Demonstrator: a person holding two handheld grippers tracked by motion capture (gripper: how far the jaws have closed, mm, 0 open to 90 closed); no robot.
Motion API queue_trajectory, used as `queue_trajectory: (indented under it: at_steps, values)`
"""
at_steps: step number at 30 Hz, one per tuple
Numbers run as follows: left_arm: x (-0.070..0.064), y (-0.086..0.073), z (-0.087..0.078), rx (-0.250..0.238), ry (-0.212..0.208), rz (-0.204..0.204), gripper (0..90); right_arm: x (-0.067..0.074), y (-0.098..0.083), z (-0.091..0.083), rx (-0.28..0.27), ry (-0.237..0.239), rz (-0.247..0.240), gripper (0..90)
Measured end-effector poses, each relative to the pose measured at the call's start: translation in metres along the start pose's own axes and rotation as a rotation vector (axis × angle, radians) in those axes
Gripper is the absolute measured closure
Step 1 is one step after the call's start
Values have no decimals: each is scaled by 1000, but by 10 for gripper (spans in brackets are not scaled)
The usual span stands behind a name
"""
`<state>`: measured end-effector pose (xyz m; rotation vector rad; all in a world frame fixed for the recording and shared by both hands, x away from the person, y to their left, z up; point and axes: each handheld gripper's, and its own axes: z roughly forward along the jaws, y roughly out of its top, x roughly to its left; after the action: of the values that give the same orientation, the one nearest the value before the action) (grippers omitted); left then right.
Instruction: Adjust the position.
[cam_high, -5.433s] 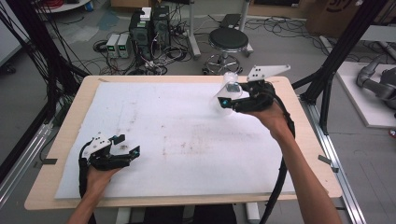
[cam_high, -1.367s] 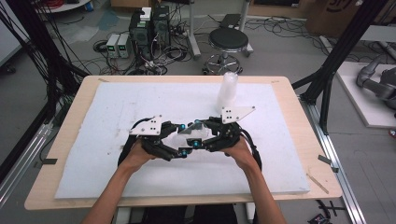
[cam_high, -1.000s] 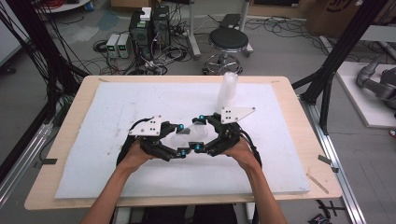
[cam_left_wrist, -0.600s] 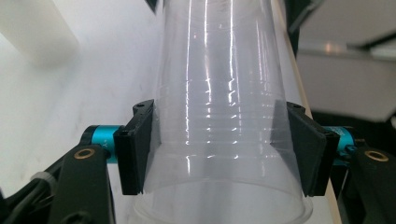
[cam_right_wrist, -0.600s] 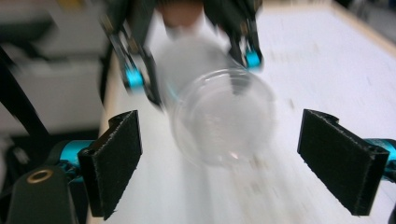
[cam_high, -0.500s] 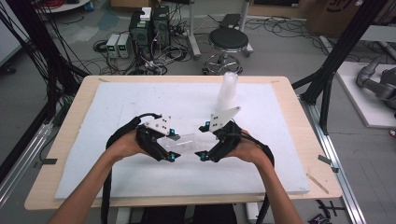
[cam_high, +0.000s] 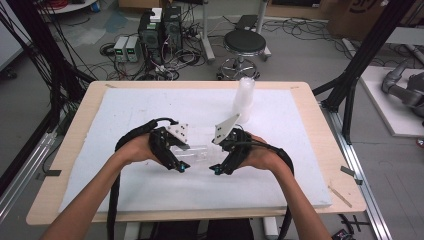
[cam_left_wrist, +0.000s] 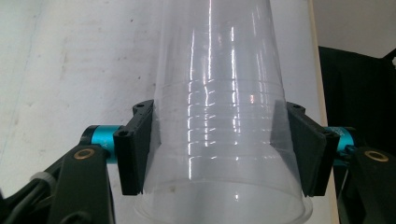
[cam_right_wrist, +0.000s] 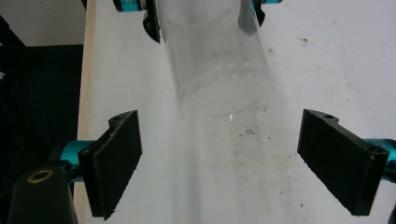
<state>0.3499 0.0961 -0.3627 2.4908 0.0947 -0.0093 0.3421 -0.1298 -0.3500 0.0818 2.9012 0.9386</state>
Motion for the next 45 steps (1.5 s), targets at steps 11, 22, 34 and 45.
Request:
queue_trajectory:
  at_steps: [11, 22, 34, 45]
  values:
    - [-3, 12, -1, -7, -4, 37, 333, -3, 6, 6, -6, 40, -26, 162]
    - [-4, 13, 4, 7, -17, 60, 330, -5, 10, 10, -10, 73, -34, 387]
    - [0, 9, 4, -14, -32, -10, 74, -4, 9, 12, 1, 70, -27, 432]
    - [-3, -6, -8, -237, 27, -2, 121, -6, -1, 5, -43, 47, 11, 433]
